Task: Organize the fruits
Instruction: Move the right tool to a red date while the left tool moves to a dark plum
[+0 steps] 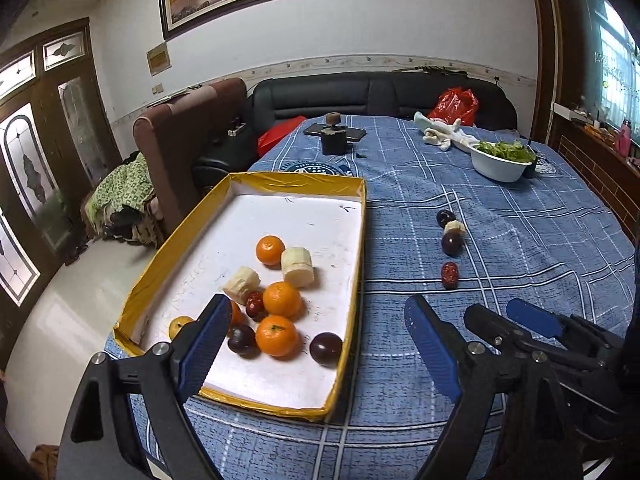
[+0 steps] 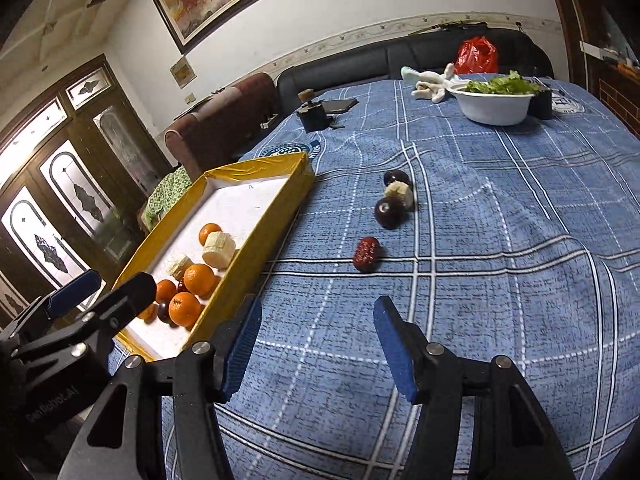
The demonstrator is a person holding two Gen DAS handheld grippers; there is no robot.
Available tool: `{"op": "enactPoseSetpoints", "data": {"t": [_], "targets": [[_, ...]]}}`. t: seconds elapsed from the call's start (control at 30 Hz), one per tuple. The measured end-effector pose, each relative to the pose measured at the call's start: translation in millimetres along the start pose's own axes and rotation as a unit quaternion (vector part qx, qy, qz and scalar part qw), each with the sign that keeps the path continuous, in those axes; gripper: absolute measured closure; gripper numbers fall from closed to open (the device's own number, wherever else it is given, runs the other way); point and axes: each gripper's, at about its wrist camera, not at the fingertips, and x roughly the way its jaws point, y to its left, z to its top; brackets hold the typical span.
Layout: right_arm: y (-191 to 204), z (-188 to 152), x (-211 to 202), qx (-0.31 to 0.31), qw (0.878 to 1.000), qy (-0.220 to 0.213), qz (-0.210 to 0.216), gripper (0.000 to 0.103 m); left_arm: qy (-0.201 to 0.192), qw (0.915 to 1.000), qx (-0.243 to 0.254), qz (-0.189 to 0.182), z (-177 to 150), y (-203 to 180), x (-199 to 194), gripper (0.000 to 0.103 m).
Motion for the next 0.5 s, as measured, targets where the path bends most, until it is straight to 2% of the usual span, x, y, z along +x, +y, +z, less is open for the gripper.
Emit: {"op": "enactPoseSetpoints", "data": {"t": [0.5], "targets": [[-19, -8, 1, 0.016, 1.000, 0.012, -0.010, 0.039, 0.023, 0.9996, 0.004, -0.018, -6, -7, 9, 0.015]]}}
